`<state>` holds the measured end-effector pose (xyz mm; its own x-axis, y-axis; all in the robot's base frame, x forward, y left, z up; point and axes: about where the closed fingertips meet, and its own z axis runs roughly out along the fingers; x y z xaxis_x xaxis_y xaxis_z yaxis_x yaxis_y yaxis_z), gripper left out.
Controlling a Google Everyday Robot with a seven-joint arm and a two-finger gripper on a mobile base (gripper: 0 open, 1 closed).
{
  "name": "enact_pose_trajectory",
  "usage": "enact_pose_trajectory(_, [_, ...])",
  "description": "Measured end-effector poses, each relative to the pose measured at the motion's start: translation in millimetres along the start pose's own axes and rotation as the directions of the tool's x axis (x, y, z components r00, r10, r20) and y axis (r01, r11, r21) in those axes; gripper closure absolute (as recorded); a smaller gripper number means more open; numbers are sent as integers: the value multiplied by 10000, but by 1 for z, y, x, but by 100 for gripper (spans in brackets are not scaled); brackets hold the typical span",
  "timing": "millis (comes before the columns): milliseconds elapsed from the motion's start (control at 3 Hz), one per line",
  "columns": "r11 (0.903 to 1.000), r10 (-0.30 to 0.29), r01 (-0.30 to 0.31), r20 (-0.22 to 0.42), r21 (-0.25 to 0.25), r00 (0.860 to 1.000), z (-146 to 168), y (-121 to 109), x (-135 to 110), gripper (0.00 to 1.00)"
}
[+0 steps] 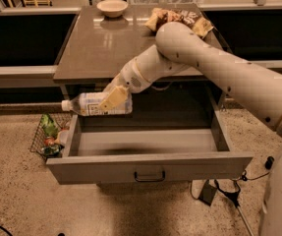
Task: Place blue plastic bottle into top drawer
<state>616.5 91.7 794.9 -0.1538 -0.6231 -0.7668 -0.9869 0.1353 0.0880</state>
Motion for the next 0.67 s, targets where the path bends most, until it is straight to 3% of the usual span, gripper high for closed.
enact_pose_trajectory(333, [9955, 936, -937, 75, 133, 9956, 17, 12, 29, 100])
enact_pose_trajectory(667, [9831, 1798, -1784, -313, 414, 9832, 35, 20, 60, 100])
